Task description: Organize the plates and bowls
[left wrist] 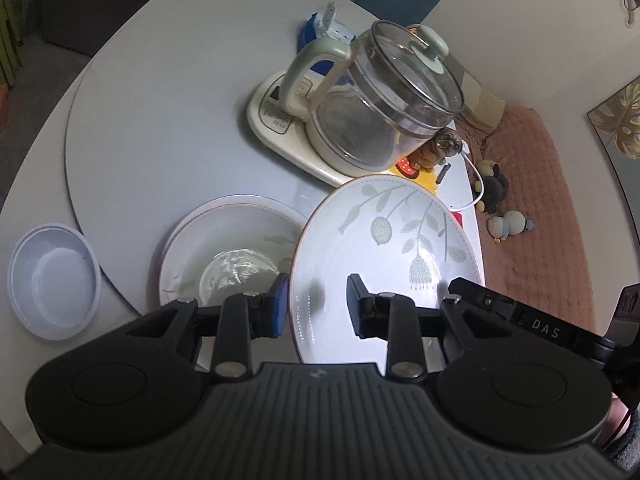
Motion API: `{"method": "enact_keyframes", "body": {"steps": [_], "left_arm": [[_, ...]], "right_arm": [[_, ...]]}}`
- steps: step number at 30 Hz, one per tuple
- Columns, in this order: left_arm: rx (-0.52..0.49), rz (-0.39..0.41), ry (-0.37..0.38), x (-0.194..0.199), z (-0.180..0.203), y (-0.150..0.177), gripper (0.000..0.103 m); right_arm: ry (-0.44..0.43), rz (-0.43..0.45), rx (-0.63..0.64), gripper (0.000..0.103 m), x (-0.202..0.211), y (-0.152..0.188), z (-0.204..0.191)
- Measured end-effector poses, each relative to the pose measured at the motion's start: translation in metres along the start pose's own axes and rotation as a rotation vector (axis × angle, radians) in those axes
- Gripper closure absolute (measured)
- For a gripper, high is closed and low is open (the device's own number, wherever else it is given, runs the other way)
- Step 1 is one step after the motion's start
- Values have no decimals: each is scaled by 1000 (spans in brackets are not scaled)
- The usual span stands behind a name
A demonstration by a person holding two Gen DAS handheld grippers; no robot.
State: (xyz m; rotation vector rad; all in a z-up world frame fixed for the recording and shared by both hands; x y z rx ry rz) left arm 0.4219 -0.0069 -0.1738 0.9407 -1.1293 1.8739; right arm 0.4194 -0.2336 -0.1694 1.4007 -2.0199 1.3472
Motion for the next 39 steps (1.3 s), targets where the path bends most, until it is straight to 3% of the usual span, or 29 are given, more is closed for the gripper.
{"method": "enact_keyframes", "body": {"steps": [6,17,39], "left_arm": [[28,-56,-59,-27,-47,6,68],[129,-131,-76,-73,-93,18,68],[53,-177,-163,-100,-89,11,68]], "right_arm": [[18,-66,101,85,-46,13,-23],[37,-188,87,85,-105,33,-16],[71,-208,125,85,-131,28,-11]]}}
Point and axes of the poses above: each gripper's, at about its wrist camera, not at the fingertips, and x roughly against the way its jaws point, z to its right, y to its underside, the point moved 9 cm from there along -x, roughly the way its jaws point, and after that the axes turned 8 degrees about -y, right-handed, at the moved point
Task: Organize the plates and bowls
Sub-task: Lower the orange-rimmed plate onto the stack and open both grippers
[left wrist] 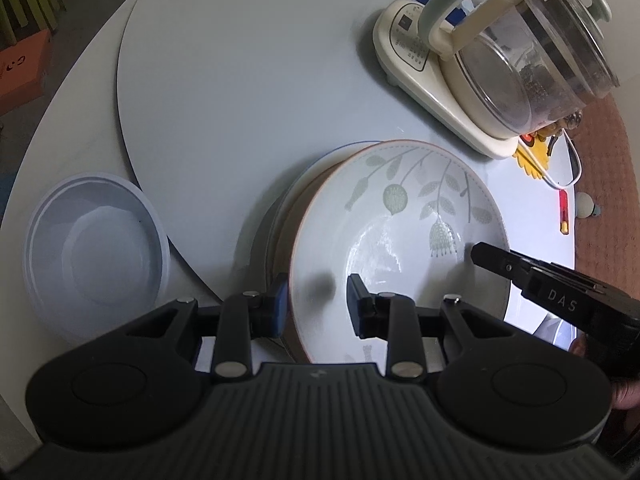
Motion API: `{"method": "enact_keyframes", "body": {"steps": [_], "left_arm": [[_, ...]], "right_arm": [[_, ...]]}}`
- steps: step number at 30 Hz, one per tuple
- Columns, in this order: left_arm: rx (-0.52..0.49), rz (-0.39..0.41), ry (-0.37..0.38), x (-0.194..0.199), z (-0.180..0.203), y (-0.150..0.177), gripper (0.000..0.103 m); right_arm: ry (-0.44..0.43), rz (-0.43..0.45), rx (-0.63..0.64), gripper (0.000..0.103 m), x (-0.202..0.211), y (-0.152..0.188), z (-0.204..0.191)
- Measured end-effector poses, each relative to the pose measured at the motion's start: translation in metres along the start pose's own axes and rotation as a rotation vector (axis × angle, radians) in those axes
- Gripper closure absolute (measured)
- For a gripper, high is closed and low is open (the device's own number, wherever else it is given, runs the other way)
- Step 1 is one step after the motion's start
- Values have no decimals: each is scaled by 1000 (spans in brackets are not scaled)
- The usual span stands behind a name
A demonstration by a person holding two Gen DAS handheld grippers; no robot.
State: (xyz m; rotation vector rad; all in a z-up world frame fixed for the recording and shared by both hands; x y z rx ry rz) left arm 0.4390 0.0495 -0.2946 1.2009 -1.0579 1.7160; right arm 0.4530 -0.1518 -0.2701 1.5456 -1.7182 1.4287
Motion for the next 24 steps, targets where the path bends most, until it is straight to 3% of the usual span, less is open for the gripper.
{"method": "enact_keyframes", "body": {"steps": [5,16,21,24], "left_arm": [[-28,-6,-29,-4,4,4,68],[68,-4,26,2,-6,5,68],[48,9,-19,8,-8,8,67],[41,27,1,16,-9,11,67]], "right_arm": [[29,-8,10,85,-5,2,3],[32,14,12,86,-5,1,4],[36,21,7,86,-3,-1,3],[37,35,8,86,3,-1,1]]}}
Point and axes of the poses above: each gripper's, at about its wrist camera, not at the fingertips, and x roughly against the way its jaws point, z to its right, y to its underside, the point moved 9 cm from there along -x, roughly the way its jaws point, and after that the axes turned 8 degrees about -y, right-handed, at the moved point
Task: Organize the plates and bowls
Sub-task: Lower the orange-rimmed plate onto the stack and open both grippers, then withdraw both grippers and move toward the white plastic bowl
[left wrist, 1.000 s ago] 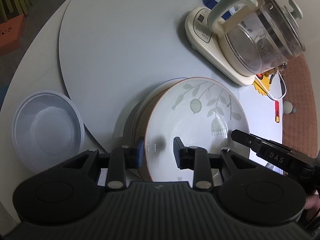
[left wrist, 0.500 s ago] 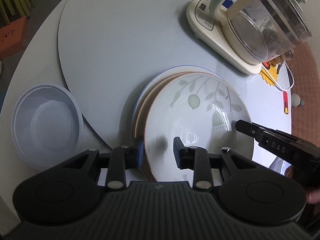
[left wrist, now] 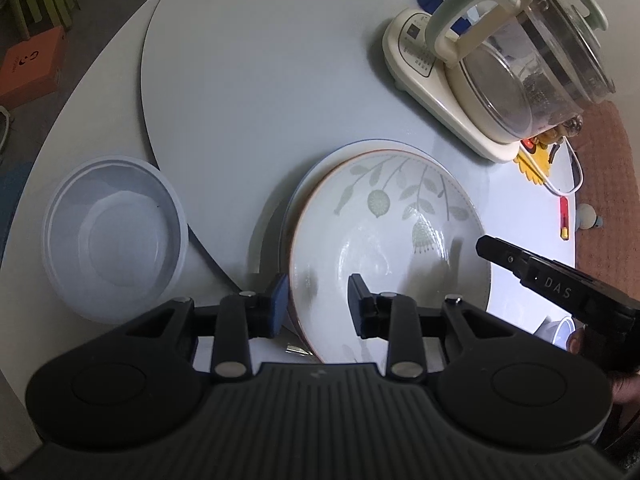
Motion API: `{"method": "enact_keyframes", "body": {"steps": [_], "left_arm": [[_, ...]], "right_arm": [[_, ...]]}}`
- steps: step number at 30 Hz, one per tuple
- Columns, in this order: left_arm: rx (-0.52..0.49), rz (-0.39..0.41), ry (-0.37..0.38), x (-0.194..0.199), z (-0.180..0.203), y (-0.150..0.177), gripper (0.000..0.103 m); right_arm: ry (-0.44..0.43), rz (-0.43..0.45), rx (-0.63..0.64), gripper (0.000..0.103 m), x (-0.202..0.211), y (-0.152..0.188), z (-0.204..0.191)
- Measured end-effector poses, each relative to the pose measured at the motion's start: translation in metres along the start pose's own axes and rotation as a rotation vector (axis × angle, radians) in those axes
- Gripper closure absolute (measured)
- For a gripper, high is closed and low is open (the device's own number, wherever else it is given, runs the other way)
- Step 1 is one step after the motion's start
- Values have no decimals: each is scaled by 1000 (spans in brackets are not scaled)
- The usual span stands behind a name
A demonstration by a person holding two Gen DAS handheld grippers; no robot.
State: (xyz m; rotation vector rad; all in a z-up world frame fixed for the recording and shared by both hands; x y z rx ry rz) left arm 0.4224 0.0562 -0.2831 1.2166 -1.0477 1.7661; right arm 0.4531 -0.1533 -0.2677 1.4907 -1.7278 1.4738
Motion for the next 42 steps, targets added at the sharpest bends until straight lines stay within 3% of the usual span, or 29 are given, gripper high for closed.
{"method": "enact_keyframes", "body": {"steps": [14,24,35,38,39,41,42], "left_arm": [[-87,149,28,68,21,17,67],[-138,230,33,120,21,69,67],[-119,240,12,135,18,127,67],[-103,255,1,143,16,139,57],[-94,259,-10,144,15,142,55],[-74,271,-26,148,14,147,47],[-62,276,-33,149,12,149,45]], "right_arm": [[-20,118,-7,86,71,11,-30],[-46,197,-29,86,133,48,-55],[-57,203,42,85,169,89,-67],[-72,193,55,84,172,96,-68],[-75,190,58,83,172,98,-68],[-86,181,68,71,172,101,-68],[-90,179,71,56,172,101,-68]]}}
Point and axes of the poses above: each gripper's, at about its wrist camera, not at the fingertips, and x roughly against the way its jaws point, z to its right, y to its underside, the point moved 9 cm from there along -x, roughly the way its jaws point, and after that the axes turned 8 degrees about -y, right-handed, at the moved point
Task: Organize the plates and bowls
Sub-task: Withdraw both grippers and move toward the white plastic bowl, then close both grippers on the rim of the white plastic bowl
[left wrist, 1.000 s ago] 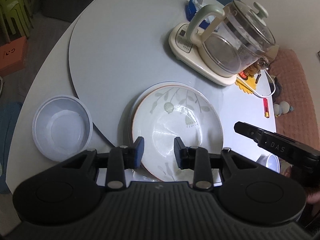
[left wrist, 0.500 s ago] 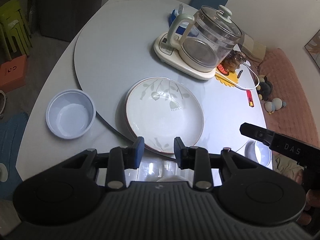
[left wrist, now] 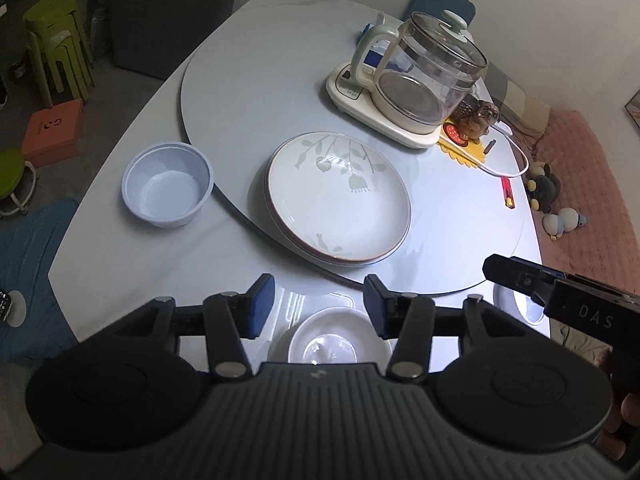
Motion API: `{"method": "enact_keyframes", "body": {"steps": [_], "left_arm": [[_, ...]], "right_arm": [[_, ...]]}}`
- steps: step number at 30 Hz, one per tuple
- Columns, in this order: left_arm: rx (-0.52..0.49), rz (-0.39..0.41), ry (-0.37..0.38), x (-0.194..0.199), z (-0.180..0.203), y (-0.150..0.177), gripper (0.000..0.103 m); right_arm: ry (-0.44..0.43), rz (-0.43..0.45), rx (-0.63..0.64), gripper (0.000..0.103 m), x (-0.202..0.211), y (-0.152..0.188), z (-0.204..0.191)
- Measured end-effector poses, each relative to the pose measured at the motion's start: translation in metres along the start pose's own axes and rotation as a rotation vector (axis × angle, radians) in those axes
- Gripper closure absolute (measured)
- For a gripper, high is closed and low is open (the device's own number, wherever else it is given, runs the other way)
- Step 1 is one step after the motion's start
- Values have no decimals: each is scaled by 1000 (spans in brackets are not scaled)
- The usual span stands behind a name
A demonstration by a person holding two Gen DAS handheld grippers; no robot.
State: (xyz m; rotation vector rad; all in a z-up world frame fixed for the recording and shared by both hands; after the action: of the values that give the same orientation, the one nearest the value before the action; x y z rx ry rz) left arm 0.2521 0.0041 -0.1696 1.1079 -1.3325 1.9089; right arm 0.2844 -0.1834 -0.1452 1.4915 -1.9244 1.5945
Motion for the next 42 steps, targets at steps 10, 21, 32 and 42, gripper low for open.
{"method": "enact_keyframes", "body": {"steps": [10,21,32,42], "left_arm": [[81,33,-77,14,-15,11,40],[77,36,-93,3,-67,-15,40],[81,-18,-60,-29,-149,-49,40],[40,-59,-21,-80,-207,-94,40]], "right_arm": [[-93,-24,65,48,-2,7,-7],[-105,-37,78,48,-35,5,-46],[-48,-72,25,48,-89,-1,-92],[-4,-106,-11,49,-152,-15,-130]]}}
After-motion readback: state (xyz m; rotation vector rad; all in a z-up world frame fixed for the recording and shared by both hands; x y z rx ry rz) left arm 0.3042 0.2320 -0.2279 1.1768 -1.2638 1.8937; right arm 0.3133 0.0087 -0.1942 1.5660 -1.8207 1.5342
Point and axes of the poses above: each gripper's, at about its wrist camera, not at the fingertips, and x roughly against the way its jaws point, z to its right, y to its underside, the point moved 9 cm from there along -x, roughly the way its jaws point, and after that the axes turned 8 degrees about -y, right-handed, at the moved point
